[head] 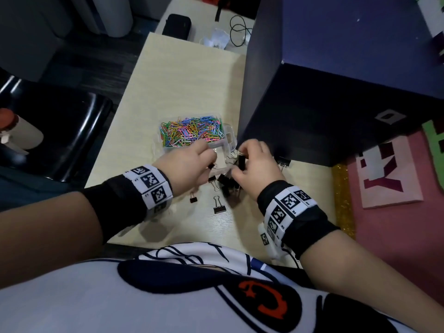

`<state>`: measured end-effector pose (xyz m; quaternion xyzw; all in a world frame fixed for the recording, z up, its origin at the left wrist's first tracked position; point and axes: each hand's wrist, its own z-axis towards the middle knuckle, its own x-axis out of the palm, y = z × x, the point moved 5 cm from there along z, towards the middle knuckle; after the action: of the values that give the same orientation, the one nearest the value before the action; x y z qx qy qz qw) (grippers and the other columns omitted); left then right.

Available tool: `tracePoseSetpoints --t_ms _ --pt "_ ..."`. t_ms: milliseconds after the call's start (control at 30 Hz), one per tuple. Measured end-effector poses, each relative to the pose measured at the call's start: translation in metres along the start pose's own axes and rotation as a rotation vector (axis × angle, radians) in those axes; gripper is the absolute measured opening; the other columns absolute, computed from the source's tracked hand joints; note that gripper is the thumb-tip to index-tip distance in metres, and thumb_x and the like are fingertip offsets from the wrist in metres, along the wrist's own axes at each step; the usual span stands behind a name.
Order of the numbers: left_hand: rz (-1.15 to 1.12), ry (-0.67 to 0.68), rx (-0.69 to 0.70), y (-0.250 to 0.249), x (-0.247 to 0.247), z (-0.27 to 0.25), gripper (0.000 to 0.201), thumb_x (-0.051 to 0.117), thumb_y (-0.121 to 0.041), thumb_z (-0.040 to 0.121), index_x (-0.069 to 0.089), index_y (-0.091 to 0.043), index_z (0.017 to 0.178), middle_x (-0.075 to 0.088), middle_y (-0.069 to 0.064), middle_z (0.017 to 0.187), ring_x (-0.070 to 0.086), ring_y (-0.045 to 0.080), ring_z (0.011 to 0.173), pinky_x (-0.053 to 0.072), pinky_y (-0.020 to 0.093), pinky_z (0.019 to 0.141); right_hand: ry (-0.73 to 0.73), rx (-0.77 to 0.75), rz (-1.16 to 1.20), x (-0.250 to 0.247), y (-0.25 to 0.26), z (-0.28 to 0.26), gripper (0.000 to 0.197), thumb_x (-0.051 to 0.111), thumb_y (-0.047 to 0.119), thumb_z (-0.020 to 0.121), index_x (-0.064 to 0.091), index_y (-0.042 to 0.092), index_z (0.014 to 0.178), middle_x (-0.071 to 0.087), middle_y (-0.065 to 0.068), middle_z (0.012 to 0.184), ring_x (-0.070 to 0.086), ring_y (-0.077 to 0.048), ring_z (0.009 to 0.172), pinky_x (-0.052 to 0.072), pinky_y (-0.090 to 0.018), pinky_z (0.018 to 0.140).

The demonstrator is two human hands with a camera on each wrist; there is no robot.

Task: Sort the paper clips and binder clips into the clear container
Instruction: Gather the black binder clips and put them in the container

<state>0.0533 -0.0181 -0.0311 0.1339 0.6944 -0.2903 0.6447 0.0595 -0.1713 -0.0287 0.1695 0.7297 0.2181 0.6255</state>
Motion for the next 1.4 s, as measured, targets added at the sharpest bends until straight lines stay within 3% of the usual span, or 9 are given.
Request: tracePoseSetpoints --t_ms 100,200,367,467,667,833,1000,1267,1400 --pt "0.051 -0.053 -0.072 0.018 -0.014 0.001 0.025 0.062 -0.019 0.077 0.062 -0.004 0.096 0.057 0.017 0.09 0.06 0.034 0.061 0.047 0.036 0.046 -0.022 -0.011 0.004 -0.002 0.012 0.007 0.033 0.059 0.027 0.086 0.05 0.019 0.116 0.048 -0.002 0.117 0.055 -0.021 0.099 0.049 -0.035 0.083" --pt "0.084 -0.08 -0.036 0.016 -0.021 -0.004 0.025 0.062 -0.024 0.079 0.06 -0.007 0.099 0.058 0.014 0.091 0.061 0.033 0.067 0.044 0.032 0.049 0.109 0.205 -0.217 0.001 -0.008 0.01 0.042 0.056 0.033 0.088 0.045 0.015 0.124 0.041 -0.009 0.128 0.045 -0.03 0.117 0.043 -0.038 0.092" --pt "0.281 0.579 0.042 -0.007 0.025 -0.023 0.03 0.043 -0.036 0.092 0.048 -0.018 0.115 0.056 0.004 0.109 0.059 0.029 0.09 0.046 0.034 0.064 0.399 0.439 -0.395 0.022 -0.039 -0.004 0.071 0.063 0.055 0.081 0.034 0.021 0.136 0.027 -0.014 0.139 0.044 -0.037 0.121 0.043 -0.039 0.094" --pt "0.336 0.679 0.051 -0.008 0.04 -0.027 0.028 0.048 -0.031 0.094 0.047 -0.014 0.116 0.055 0.009 0.111 0.06 0.031 0.09 0.04 0.033 0.059 0.365 0.384 -0.262 0.034 -0.037 -0.007 0.059 0.067 0.044 0.083 0.039 0.025 0.131 0.029 -0.008 0.13 0.049 -0.032 0.113 0.046 -0.039 0.092" --pt "0.33 0.655 -0.008 -0.005 0.048 -0.021 0.022 0.039 -0.016 0.096 0.05 -0.011 0.114 0.052 0.011 0.111 0.059 0.033 0.089 0.041 0.035 0.06 0.336 0.299 -0.152 0.043 -0.032 -0.006 0.047 0.063 0.027 0.087 0.042 0.021 0.129 0.032 -0.006 0.125 0.055 -0.029 0.103 0.048 -0.039 0.093" --pt "0.289 0.638 -0.036 -0.007 0.051 -0.022 0.023 0.041 -0.013 0.091 0.051 -0.009 0.111 0.053 0.01 0.112 0.06 0.032 0.09 0.04 0.034 0.061 0.309 0.312 -0.155 0.039 -0.039 -0.003 0.016 0.053 0.01 0.089 0.054 0.016 0.103 0.037 -0.004 0.118 0.052 -0.022 0.08 0.043 -0.027 0.073" --pt "0.225 0.593 -0.042 -0.011 0.044 -0.016 0.024 0.04 -0.017 0.092 0.049 -0.009 0.113 0.051 0.01 0.115 0.059 0.033 0.09 0.043 0.034 0.063 0.235 0.325 -0.077 0.027 -0.043 0.002 0.01 0.053 0.012 0.09 0.055 0.021 0.087 0.043 -0.002 0.114 0.049 -0.016 0.077 0.038 -0.023 0.072" --pt "0.067 0.195 -0.143 0.012 -0.004 0.003 0.028 0.05 -0.031 0.089 0.056 -0.011 0.108 0.057 0.009 0.11 0.061 0.032 0.091 0.051 0.038 0.072 0.058 0.197 0.154 0.004 -0.008 0.022 0.01 0.064 0.018 0.086 0.062 0.028 0.088 0.059 0.001 0.111 0.054 -0.011 0.088 0.039 -0.018 0.079" --pt "0.064 0.106 -0.254 0.029 -0.016 0.003 0.029 0.052 -0.032 0.09 0.057 -0.013 0.111 0.058 0.009 0.112 0.061 0.033 0.093 0.046 0.035 0.07 0.063 0.061 0.282 0.008 0.016 0.021 0.024 0.061 0.03 0.088 0.062 0.025 0.111 0.059 0.003 0.117 0.058 -0.013 0.103 0.046 -0.029 0.093"
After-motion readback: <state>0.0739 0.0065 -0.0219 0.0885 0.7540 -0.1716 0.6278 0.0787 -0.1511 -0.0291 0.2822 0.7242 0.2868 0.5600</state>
